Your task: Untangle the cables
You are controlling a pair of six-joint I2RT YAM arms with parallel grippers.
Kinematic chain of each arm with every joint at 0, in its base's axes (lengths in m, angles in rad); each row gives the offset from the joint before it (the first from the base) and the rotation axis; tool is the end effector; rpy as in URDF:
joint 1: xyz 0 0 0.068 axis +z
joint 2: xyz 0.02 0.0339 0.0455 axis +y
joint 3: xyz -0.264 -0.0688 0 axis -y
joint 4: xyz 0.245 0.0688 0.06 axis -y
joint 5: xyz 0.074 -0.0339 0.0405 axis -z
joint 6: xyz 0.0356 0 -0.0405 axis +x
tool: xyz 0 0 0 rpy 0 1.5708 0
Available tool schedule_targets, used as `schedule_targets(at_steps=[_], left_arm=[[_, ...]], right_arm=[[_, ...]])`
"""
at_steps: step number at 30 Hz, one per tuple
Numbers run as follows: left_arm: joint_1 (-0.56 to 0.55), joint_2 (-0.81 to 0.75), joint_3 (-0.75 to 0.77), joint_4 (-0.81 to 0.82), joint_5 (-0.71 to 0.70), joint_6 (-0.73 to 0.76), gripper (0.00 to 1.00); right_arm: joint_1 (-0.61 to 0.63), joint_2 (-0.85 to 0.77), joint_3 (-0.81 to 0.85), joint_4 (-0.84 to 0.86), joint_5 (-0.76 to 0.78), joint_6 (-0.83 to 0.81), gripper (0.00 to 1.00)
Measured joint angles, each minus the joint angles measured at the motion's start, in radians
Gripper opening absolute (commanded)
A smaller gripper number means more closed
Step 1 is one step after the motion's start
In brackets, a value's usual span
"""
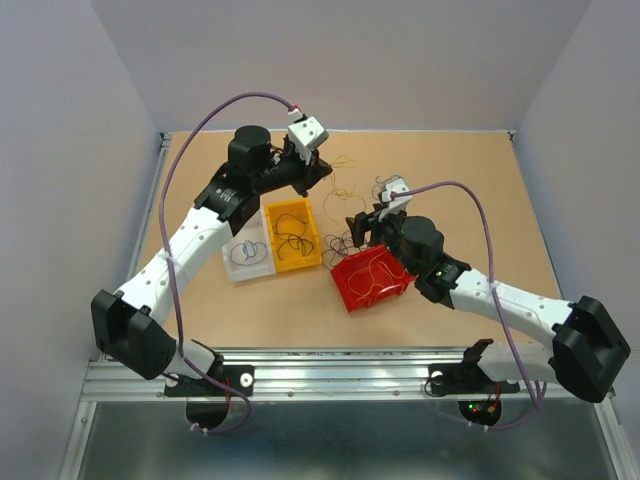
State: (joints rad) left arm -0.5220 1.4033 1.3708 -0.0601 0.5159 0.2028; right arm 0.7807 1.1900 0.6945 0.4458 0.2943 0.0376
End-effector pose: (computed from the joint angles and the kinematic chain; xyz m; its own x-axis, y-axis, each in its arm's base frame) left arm 0.2750 -0.1784 0.4161 0.0946 0.1477 -0.9845 0.8580 0.4894 0.1559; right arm 0.2018 0.1854 0.2895 -0.0529 -0.0017 -0.9986 -0.4660 0.8845 0.0231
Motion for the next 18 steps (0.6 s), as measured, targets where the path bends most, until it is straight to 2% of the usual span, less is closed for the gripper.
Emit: schedule_targets(at_steps=[9, 15, 18], left_arm=[[0.0, -0.084, -0.057, 0.061, -0.051, -0.033, 0.0], [0.0, -0.106, -0.074, 0.08, -0.058, -0.051, 0.0], [0.0, -0.123, -0.087, 0.089, -0.062, -0.06, 0.0]], right_arm=[[0.0, 0.192, 0.023, 0.12, -0.12, 0.028, 0.78], [0.0, 0.348, 0.071, 0.238, -0.092, 0.034, 0.78], [0.0, 0.406, 0.079, 0.289, -0.068, 0.028, 0.71]])
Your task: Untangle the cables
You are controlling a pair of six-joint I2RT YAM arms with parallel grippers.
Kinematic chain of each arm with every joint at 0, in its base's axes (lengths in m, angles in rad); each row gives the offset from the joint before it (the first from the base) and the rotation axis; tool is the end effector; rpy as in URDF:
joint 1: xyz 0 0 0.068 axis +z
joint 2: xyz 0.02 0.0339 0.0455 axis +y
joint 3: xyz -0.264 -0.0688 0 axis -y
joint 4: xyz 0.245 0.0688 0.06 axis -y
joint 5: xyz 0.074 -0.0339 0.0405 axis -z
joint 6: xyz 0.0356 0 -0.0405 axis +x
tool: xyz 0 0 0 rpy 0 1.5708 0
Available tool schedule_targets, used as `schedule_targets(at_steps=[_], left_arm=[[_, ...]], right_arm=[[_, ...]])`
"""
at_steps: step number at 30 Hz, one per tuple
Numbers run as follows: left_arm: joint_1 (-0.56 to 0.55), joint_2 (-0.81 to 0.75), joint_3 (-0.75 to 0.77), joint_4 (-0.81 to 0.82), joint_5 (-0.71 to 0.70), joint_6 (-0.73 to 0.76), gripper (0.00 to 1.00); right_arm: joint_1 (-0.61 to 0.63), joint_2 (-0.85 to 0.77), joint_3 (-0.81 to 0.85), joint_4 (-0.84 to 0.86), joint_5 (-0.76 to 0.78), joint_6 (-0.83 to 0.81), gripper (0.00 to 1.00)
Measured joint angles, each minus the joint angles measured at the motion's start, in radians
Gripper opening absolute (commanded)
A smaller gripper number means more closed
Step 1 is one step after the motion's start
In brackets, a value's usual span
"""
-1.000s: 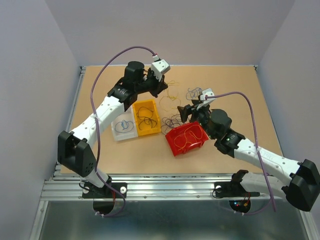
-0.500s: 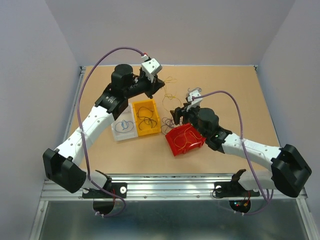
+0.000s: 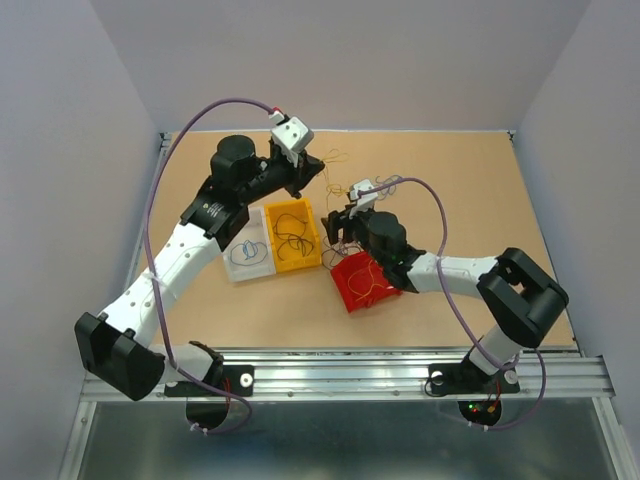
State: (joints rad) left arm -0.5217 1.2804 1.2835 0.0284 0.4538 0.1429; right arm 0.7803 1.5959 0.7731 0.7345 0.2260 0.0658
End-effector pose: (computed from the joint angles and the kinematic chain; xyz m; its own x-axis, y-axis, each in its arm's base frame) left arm 0.2481 -0.1606 0.4305 0.1449 0.0643 -0.9873 0.8155 0.5574 0.1560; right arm 0.2512 0.2374 0.2290 -0.0972 -0.0060 -0.9952 -0.5217 0.8519 0.0458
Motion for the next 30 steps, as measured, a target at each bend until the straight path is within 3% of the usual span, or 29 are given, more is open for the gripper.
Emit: schedule_targets(at_steps=[2, 5, 6, 9, 14, 21, 24, 27, 28, 30], left_arm=[[0.0, -0.014, -0.012, 0.012, -0.013, -0.007, 0.0], [0.001, -0.052, -0.05, 0.05, -0.048, -0.019, 0.0], [0.004, -0.063, -0.06, 0.059, -0.058, -0.026, 0.0], [0.02, -0.093, -0.08, 0.09, -0.085, -0.046, 0.0], [0.066, -0.143, -0.127, 0.164, -0.162, -0.086, 0.0], [0.27, -0.28, -0.308, 0.322, -0.295, -0.245, 0.0], [0.28, -0.293, -0.319, 0.364, -0.294, -0.274, 0.0], [0.28, -0.282, -0.319, 0.415, -0.215, -0.289, 0.0], [0.279, -0.272, -0.319, 0.429, -0.182, -0.291, 0.0], [0.274, -0.24, -0.319, 0.448, -0.124, -0.294, 0.0]], right_arm=[[0.0, 0.034, 0.013, 0.018, 0.008, -0.006, 0.68], [0.0, 0.082, 0.04, 0.037, 0.014, -0.013, 0.47], [-0.001, 0.098, 0.051, 0.043, 0.014, -0.014, 0.32], [-0.002, 0.157, 0.088, 0.057, 0.016, -0.021, 0.01], [-0.017, 0.199, 0.102, 0.057, 0.04, -0.015, 0.0], [-0.133, 0.145, 0.039, 0.079, 0.031, 0.09, 0.01], [-0.221, 0.138, 0.015, 0.088, 0.002, 0.154, 0.03], [-0.264, 0.138, 0.011, 0.089, -0.022, 0.183, 0.43], [-0.263, 0.138, 0.011, 0.089, -0.034, 0.195, 0.65], [-0.257, 0.138, 0.011, 0.089, -0.046, 0.206, 0.76]])
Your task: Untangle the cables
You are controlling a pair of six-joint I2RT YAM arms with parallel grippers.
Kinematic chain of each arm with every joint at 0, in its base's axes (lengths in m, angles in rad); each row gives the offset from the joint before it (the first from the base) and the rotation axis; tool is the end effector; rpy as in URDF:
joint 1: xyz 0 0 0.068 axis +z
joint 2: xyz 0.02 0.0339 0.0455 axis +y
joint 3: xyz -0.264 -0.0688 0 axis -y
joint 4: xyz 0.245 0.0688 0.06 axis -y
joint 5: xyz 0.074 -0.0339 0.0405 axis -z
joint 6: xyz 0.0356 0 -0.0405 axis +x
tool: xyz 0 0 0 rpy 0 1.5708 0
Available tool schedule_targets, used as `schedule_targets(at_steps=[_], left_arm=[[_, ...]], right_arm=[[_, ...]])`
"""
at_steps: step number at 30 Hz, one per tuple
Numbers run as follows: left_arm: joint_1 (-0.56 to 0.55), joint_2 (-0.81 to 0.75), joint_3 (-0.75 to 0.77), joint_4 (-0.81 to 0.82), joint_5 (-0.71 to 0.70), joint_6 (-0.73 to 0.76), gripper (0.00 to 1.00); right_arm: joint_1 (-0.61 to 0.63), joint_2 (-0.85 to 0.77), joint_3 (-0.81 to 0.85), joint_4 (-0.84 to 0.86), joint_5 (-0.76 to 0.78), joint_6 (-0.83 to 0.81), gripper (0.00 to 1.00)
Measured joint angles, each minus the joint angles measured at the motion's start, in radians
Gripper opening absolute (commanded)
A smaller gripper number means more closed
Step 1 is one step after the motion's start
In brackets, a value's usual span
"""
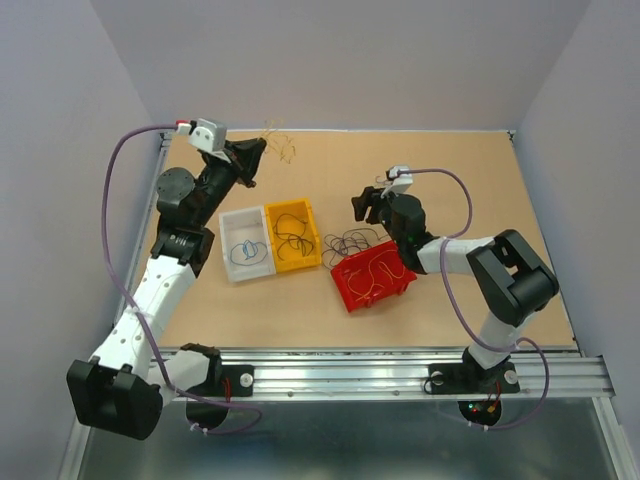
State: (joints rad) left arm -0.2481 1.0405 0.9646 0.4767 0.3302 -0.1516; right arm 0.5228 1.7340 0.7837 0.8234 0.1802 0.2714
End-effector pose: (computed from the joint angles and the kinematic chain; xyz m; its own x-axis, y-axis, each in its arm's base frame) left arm 0.2244 -0.0688 0.4245 0.2951 -0.2221 -0.9293 0.5728 0.8196 -0.0140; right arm 0.3171 0.1754 0.1958 -0.1960 0.1914 -0.9617 -0.2954 0.9237 0.2441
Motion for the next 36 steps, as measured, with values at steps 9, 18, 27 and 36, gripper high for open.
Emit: schedule_targets(at_steps=[9, 18, 27, 36], left_arm=[[-0.195, 0.184, 0.005, -0.037, 0.137, 0.093, 0.0], [-0.467, 0.209, 0.005, -0.114, 0.19, 0.35, 0.0], [-0.606, 0.343, 0.058, -0.206, 0.092, 0.521, 0.0], [-0.677, 0.634, 0.221, -0.392, -0.034, 0.608, 0.16]], right_arm=[[0.01, -0.167, -0.001, -0.216, 0.026, 0.034, 0.81], [-0.001, -0.36, -0.041, -0.425, 0.132, 0.077, 0.81], [-0.03, -0.746, -0.215, -0.514, 0.377, 0.13, 0.81], [-0.031, -0.932, -0.243, -0.652, 0.52, 0.128, 0.83]])
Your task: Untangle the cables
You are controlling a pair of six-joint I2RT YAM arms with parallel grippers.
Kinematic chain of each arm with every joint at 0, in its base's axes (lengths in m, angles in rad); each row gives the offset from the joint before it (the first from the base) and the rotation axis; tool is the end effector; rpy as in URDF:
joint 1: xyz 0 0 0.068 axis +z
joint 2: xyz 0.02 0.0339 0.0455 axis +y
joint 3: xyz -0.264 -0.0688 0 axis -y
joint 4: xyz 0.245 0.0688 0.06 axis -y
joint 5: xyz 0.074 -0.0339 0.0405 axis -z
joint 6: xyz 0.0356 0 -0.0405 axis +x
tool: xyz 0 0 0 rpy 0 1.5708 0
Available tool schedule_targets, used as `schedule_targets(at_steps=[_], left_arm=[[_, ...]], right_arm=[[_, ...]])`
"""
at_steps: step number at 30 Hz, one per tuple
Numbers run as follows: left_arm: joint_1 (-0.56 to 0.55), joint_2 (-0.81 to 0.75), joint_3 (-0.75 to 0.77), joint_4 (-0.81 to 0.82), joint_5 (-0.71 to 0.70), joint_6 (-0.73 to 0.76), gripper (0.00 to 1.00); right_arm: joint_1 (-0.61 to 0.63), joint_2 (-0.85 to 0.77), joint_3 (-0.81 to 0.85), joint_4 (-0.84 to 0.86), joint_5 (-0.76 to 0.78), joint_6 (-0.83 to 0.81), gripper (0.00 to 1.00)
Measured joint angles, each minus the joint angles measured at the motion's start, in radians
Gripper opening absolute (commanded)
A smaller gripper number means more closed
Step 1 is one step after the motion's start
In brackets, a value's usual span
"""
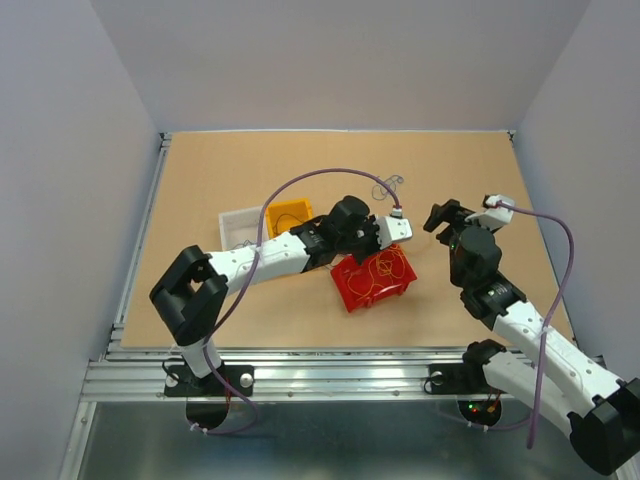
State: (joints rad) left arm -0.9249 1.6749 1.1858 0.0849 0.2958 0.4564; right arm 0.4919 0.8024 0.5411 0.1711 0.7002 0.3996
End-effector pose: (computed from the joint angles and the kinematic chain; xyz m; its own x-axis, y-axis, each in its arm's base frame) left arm 0.2272 -0.3187 0.2714 0.1953 0.4413 -0.8758 0.9348 0.1863 0.3023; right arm 0.1779 0.0693 0.2889 0.0064 0.3410 -0.9401 0.2193 0.9167 0.3340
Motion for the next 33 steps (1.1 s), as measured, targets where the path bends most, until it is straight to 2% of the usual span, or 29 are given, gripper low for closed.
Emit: schedule_targets(at_steps=[1, 5, 8, 14, 18, 21, 25, 33], left_arm=[[-0.004, 0.016, 0.009, -0.019, -0.001, 0.009, 0.27], [-0.012, 0.047, 0.024, -0.089, 0.0, 0.043, 0.5], [-0.012, 0.046, 0.025, -0.103, 0.005, 0.061, 0.59], [-0.01, 0.028, 0.023, -0.095, -0.014, 0.069, 0.63], [0.004, -0.013, 0.018, -0.058, -0.039, 0.044, 0.65], [0.047, -0.036, 0.018, -0.026, -0.039, 0.016, 0.66], [0.087, -0.034, 0.018, -0.021, -0.055, -0.004, 0.66], [0.087, -0.021, 0.019, -0.021, -0.098, -0.018, 0.66]], right_arm=[[0.0, 0.002, 0.0, -0.007, -0.003, -0.003, 0.83], [0.0, 0.056, 0.002, -0.033, -0.087, -0.02, 0.84], [0.0, 0.14, 0.016, -0.091, -0.192, -0.034, 0.85], [0.0, 0.285, 0.061, -0.152, -0.298, -0.045, 0.85], [0.0, 0.379, 0.106, -0.165, -0.29, -0.043, 0.86], [0.0, 0.441, 0.136, -0.165, -0.261, -0.029, 0.95], [-0.011, 0.513, 0.17, -0.164, -0.216, -0.01, 0.95], [-0.161, 0.762, 0.342, -0.133, -0.288, 0.006, 0.96]])
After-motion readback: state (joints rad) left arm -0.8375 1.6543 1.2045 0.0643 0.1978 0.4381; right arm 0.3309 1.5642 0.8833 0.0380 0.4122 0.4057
